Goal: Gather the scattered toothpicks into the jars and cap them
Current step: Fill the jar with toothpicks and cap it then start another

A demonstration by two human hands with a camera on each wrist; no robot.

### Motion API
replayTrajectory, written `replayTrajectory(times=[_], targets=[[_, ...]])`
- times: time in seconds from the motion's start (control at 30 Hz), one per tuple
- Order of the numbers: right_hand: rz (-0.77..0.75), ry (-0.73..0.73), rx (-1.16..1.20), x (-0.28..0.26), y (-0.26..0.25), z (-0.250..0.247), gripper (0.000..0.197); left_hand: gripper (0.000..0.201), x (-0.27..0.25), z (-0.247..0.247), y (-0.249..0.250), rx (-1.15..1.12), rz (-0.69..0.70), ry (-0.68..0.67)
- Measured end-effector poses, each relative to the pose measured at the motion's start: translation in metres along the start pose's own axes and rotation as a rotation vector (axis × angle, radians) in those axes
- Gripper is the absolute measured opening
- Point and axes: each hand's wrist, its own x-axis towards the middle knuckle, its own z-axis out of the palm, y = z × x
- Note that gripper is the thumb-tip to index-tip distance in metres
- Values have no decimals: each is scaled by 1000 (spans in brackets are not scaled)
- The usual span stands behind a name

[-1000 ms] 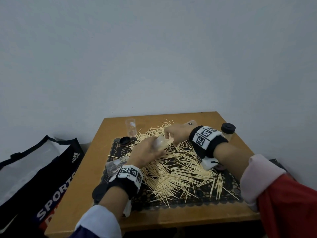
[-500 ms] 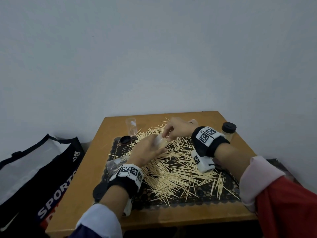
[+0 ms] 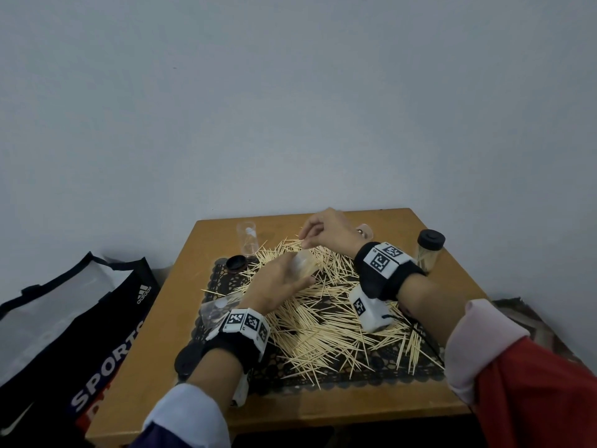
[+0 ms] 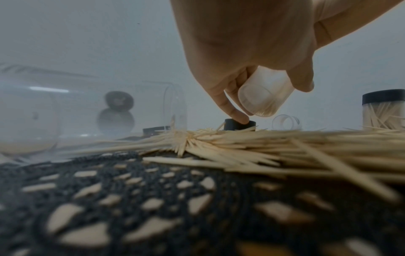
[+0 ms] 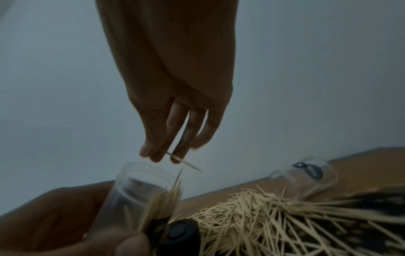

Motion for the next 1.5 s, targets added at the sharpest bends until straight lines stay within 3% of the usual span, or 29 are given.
replayTrajectory(times=[0.13,0.27,0.4,0.53,0.67,0.73,0.83,0.97,1.07,1.37,1.5], targets=[[14,148,213,1,0,3,12,66,-1,-1,2,-18,5,30],[20,175,479,-1,-1,5,12,64,0,-1,3,-26,10,36],[19,93,307,-1,7,6,13,76,0,0,0,-42,12,52],[6,113,257,-5,11,5,18,91,0,0,-1,-41,3,80],[18,-130,105,-9,10,2,49,87,-1,-1,0,-83,28,103],[33,-206,58,-11,11,3,51,84,-1,-2,2,-84,39,94],[60,-119,66,-12,13,7,36,81,0,-1,-2,-48,36,97],[63,64,-63,-15,16,6,42,90,1,-1,-8,-7,41,147],[121,-35,47,-17,17,1,46,88,1,-1,-5,19,60,148],[112,-26,-16,-19,17,2,47,77,4,2,-12,36,135,176],[118,-86,110,-20,16,4,47,65,3,1,-11,49,184,203]])
